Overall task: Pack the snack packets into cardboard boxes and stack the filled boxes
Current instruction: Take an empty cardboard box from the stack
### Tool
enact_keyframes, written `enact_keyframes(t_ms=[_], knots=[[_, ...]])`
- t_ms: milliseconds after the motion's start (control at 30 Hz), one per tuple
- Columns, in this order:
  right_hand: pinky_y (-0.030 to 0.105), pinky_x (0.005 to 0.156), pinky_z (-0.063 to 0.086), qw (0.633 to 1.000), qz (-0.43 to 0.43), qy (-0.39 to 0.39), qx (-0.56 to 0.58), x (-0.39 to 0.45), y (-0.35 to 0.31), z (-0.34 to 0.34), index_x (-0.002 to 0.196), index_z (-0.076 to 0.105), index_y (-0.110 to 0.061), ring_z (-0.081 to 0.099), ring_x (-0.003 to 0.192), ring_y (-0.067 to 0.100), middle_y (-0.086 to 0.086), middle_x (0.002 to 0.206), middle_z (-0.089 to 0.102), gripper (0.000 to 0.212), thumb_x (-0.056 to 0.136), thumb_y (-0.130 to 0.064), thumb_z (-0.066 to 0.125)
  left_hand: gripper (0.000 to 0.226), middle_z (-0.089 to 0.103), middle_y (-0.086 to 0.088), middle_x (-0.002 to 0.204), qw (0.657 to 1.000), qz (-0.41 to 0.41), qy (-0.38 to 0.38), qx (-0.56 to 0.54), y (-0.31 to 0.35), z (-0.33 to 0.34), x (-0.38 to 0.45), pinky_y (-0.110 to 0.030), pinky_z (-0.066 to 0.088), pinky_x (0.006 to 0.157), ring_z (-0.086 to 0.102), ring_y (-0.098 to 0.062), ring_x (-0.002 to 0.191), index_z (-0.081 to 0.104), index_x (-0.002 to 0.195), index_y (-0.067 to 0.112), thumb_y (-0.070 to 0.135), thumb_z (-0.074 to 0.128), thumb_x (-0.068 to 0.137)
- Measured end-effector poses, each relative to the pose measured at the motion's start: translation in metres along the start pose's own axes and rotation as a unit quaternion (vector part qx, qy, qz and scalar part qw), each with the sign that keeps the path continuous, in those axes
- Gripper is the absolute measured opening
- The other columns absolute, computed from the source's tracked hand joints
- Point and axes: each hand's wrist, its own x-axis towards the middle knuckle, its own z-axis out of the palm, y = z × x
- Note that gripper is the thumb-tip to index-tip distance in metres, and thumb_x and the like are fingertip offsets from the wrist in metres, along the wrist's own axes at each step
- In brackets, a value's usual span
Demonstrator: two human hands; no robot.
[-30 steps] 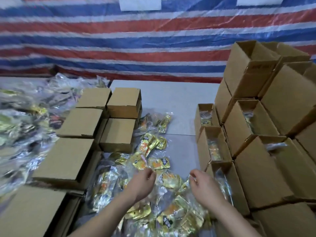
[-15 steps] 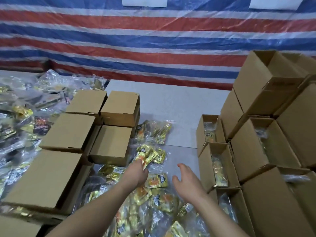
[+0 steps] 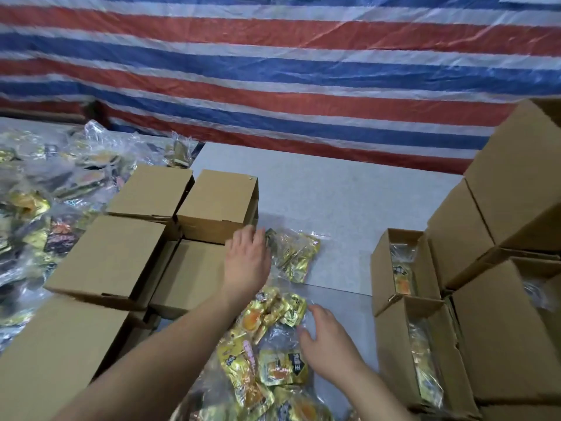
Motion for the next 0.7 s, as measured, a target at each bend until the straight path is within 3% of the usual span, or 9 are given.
enact_keyframes(t_ms=[100, 167, 300, 433, 500, 600, 700], knots=[[0.031, 0.111, 0.033, 1.0, -0.011, 0.002, 0.001, 0.01, -0.012, -0.003, 0.15, 0.032, -0.013, 0.039, 0.137, 0.019, 0.004, 0.15, 0.041, 0.053, 0.102, -0.033, 0.044, 0.077, 0.025, -0.016, 0.161, 0.992, -0.049, -0.056, 0.104, -0.021, -0.009, 0.051, -0.05, 0.023, 0.118, 0.026, -0.035, 0.146, 0.017, 0.156, 0.013, 0.053, 0.045, 0.097], [0.031, 0.108, 0.035, 1.0, -0.016, 0.001, -0.002, 0.013, -0.016, -0.005, 0.148, 0.034, -0.014, 0.042, 0.134, 0.019, 0.004, 0.147, 0.043, 0.051, 0.102, -0.033, 0.044, 0.088, 0.006, -0.016, 0.166, 0.976, -0.097, -0.122, 0.149, -0.035, -0.008, 0.075, -0.054, 0.012, 0.12, 0.009, -0.036, 0.152, 0.0, 0.158, 0.014, 0.063, 0.039, 0.096], [0.031, 0.108, 0.034, 1.0, -0.023, -0.011, -0.012, 0.009, -0.022, -0.01, 0.146, 0.036, -0.014, 0.041, 0.134, 0.019, 0.004, 0.145, 0.044, 0.048, 0.103, -0.034, 0.043, 0.067, 0.022, -0.017, 0.162, 0.954, -0.16, -0.203, 0.149, -0.046, -0.002, 0.091, -0.058, 0.027, 0.114, 0.021, -0.037, 0.148, 0.018, 0.156, 0.008, 0.043, 0.036, 0.102], [0.029, 0.108, 0.033, 0.999, -0.025, -0.015, -0.027, 0.003, -0.023, -0.024, 0.147, 0.037, -0.014, 0.042, 0.134, 0.019, 0.004, 0.145, 0.044, 0.048, 0.103, -0.034, 0.044, 0.035, 0.055, -0.009, 0.131, 0.958, -0.099, -0.206, 0.172, -0.048, -0.01, 0.087, -0.045, 0.046, 0.089, 0.051, -0.03, 0.122, 0.051, 0.13, 0.011, 0.02, 0.048, 0.096], [0.028, 0.108, 0.033, 0.999, -0.023, -0.007, -0.027, 0.001, -0.024, -0.031, 0.149, 0.035, -0.016, 0.042, 0.134, 0.017, 0.002, 0.147, 0.043, 0.05, 0.103, -0.034, 0.043, 0.044, 0.053, -0.01, 0.134, 0.954, -0.109, -0.219, 0.172, -0.05, -0.016, 0.084, -0.052, 0.044, 0.096, 0.048, -0.031, 0.127, 0.047, 0.135, 0.011, 0.031, 0.053, 0.096], [0.025, 0.104, 0.035, 0.999, -0.023, -0.005, -0.028, -0.006, -0.027, -0.036, 0.147, 0.037, -0.02, 0.045, 0.131, 0.014, 0.0, 0.145, 0.044, 0.048, 0.103, -0.037, 0.044, 0.076, 0.032, -0.018, 0.155, 0.95, -0.169, -0.232, 0.119, -0.057, -0.019, 0.081, -0.064, 0.036, 0.106, 0.031, -0.039, 0.143, 0.023, 0.153, 0.01, 0.054, 0.047, 0.097], [0.019, 0.093, 0.035, 1.0, -0.015, 0.002, -0.024, -0.016, -0.023, -0.033, 0.144, 0.039, -0.026, 0.049, 0.121, 0.01, -0.003, 0.141, 0.047, 0.045, 0.101, -0.039, 0.046, 0.08, 0.014, -0.02, 0.163, 0.944, -0.196, -0.249, 0.09, -0.057, -0.016, 0.083, -0.063, 0.037, 0.108, 0.012, -0.042, 0.149, 0.01, 0.158, 0.009, 0.04, 0.053, 0.098]])
